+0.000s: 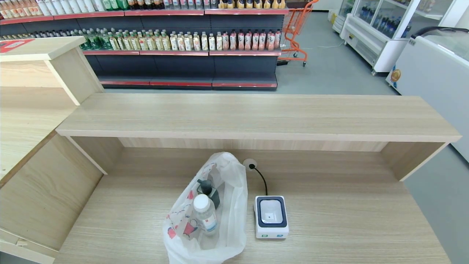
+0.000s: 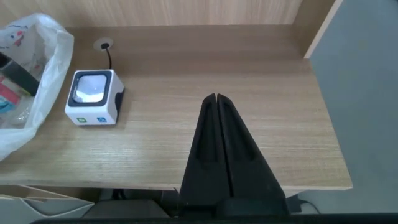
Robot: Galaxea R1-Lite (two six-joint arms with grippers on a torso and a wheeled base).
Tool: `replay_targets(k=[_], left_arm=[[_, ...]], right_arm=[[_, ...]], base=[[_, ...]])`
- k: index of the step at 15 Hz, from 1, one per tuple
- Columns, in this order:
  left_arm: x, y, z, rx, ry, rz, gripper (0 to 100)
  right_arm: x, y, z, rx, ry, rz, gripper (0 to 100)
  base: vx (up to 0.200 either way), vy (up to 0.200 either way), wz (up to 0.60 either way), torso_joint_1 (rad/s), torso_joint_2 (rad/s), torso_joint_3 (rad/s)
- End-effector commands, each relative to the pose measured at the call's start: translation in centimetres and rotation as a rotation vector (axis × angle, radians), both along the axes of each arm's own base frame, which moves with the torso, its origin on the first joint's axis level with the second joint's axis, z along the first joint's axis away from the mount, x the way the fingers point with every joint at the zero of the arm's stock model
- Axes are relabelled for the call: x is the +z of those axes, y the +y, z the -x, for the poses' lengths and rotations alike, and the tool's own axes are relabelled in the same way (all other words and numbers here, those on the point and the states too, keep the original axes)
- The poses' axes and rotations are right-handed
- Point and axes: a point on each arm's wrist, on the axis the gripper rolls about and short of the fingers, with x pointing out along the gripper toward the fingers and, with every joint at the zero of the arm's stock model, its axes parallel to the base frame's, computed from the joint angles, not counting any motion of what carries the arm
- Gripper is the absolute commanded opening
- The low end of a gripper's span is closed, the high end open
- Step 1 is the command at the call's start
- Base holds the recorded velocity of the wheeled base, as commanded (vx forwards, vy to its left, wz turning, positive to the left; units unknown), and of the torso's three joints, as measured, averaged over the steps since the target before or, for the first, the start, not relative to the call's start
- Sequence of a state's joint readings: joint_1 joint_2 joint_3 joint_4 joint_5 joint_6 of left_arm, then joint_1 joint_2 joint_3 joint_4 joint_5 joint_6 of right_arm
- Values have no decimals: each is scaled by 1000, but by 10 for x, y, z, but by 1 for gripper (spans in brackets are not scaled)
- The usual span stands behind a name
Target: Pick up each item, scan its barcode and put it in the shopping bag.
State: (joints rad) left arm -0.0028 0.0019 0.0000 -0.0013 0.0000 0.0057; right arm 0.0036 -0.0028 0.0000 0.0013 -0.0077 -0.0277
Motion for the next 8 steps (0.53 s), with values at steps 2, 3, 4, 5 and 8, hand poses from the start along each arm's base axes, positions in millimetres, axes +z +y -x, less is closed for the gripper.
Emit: replay_targets(k=[2, 3, 4, 5, 8], left_arm=[[0, 0, 0, 0, -1, 0, 100], [0, 0, 0, 0, -1, 0, 100], [0, 0, 0, 1, -1, 0, 100], [0, 0, 0, 0, -1, 0, 100], [0, 0, 0, 0, -1, 0, 100]], right_arm=[[0, 0, 0, -1, 3, 0, 0], [0, 0, 0, -1, 3, 0, 0], [0, 0, 0, -1, 3, 0, 0], [0, 0, 0, -1, 3, 1, 0], [0, 0, 0, 1, 3, 1, 0]], base=[[0, 0, 0, 0, 0, 0], [0, 0, 0, 0, 0, 0], [0, 0, 0, 0, 0, 0], [0, 0, 0, 0, 0, 0], [0, 0, 0, 0, 0, 0]])
